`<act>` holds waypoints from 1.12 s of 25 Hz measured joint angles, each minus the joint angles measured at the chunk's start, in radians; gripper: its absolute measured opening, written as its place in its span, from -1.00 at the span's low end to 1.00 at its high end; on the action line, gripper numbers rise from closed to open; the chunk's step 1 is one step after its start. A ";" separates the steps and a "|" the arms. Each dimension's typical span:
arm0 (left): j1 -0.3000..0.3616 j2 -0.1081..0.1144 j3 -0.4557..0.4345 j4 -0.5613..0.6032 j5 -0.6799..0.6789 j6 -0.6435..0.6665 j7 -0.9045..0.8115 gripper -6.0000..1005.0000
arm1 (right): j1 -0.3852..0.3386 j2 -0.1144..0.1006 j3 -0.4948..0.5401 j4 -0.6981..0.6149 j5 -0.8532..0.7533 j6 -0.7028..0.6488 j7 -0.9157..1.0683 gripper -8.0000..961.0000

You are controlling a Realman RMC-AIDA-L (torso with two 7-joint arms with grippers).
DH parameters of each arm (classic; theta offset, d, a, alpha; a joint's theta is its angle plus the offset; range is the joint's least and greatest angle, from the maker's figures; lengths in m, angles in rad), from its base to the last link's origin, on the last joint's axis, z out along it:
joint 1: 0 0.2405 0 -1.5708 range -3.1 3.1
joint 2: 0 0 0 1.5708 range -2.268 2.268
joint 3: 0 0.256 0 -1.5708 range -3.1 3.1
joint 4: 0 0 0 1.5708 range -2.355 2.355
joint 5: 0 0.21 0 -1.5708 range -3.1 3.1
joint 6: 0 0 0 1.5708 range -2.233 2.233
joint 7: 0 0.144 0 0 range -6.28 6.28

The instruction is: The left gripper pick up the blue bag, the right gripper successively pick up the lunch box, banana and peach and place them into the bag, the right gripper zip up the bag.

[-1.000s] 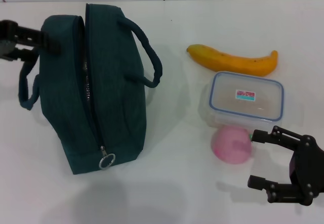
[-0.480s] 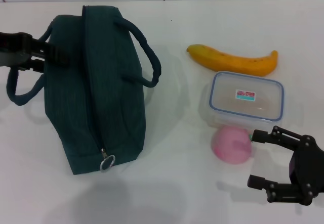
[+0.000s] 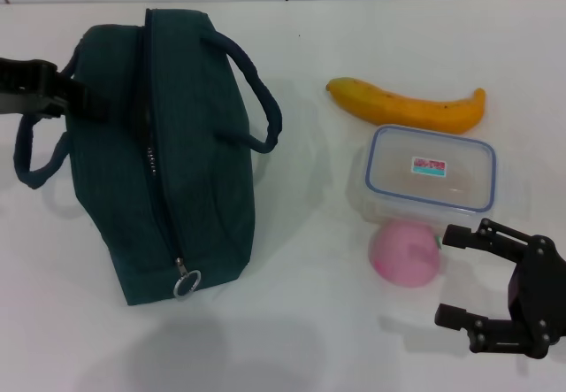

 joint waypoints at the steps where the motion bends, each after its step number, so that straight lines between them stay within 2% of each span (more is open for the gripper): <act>1: 0.000 0.000 0.000 0.000 0.000 0.000 0.000 -0.10 | 0.000 0.000 0.000 0.000 0.000 0.000 0.000 0.81; 8: -0.002 -0.001 -0.006 -0.003 -0.012 0.000 -0.007 -0.59 | -0.003 0.000 0.000 0.004 0.030 -0.003 0.021 0.81; 12: -0.002 0.000 -0.014 -0.011 -0.070 0.000 -0.008 -0.91 | -0.008 -0.005 0.002 0.012 0.119 -0.014 0.156 0.81; 13: -0.001 0.000 -0.017 -0.015 -0.085 0.000 -0.008 -0.91 | -0.015 -0.011 0.003 0.013 0.174 -0.017 0.258 0.81; 14: -0.001 0.000 -0.020 -0.021 -0.111 0.000 -0.008 -0.91 | -0.015 -0.011 0.003 0.013 0.174 -0.017 0.258 0.81; 18: -0.001 0.002 -0.023 -0.041 -0.171 -0.002 -0.001 -0.91 | -0.030 -0.037 0.048 0.020 0.278 -0.017 0.513 0.81; 19: -0.001 0.001 -0.023 -0.045 -0.184 -0.005 0.005 -0.91 | -0.033 -0.049 0.095 0.025 0.287 -0.018 0.626 0.81; 21: -0.001 0.000 -0.024 -0.045 -0.192 -0.013 0.014 -0.91 | -0.035 -0.053 0.111 0.026 0.287 -0.018 0.665 0.81; 25: -0.001 -0.001 -0.025 -0.049 -0.194 -0.027 0.028 -0.91 | -0.050 -0.086 0.187 0.049 0.289 0.011 0.893 0.81; 28: -0.001 0.001 -0.025 -0.050 -0.196 -0.030 0.039 -0.91 | -0.053 -0.113 0.227 0.087 0.289 0.021 0.989 0.81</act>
